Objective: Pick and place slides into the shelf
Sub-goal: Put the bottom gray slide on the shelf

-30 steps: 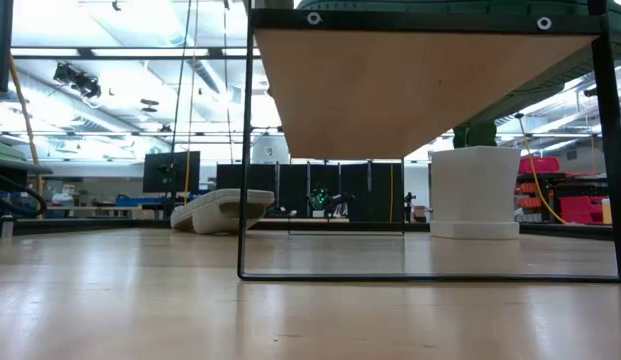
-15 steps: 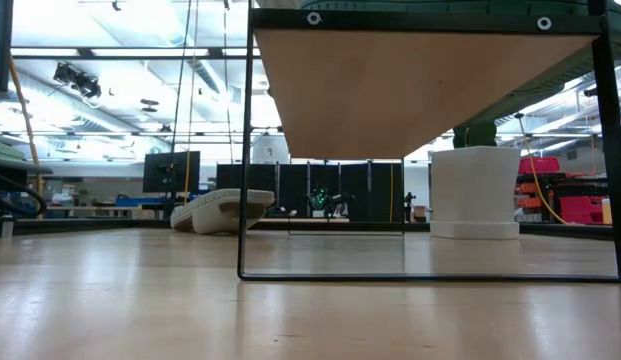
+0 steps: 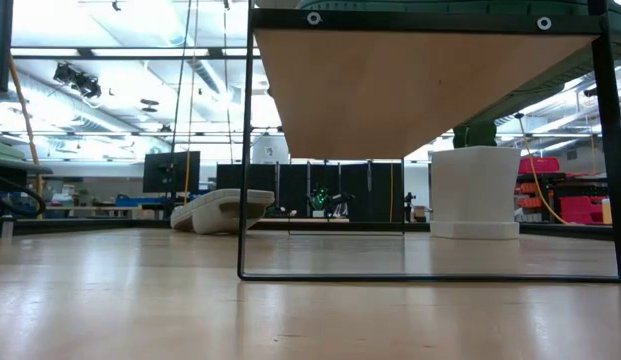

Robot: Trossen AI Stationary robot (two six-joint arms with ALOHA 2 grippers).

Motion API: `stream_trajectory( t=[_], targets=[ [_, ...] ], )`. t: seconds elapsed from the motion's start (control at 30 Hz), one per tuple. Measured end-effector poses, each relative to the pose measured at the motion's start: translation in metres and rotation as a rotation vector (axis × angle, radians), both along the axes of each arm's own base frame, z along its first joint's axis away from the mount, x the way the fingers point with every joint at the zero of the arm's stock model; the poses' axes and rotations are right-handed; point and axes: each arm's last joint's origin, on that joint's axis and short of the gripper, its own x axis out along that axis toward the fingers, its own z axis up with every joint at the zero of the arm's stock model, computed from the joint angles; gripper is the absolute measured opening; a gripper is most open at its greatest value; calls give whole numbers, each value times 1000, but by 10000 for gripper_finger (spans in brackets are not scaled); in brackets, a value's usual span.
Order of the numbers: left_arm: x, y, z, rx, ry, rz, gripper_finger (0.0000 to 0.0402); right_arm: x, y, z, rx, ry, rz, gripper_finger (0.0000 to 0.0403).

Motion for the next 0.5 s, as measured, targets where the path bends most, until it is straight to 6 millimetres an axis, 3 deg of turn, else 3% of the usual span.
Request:
stream_trajectory(
  t=[0.2,0.5],
  targets=[
    [8,6,-6,31,84,32,50,0,0,0,4,-11,-15,30],
    [57,9,-54,26,104,76,50,0,0,0,17,-14,-23,30]
  ],
)
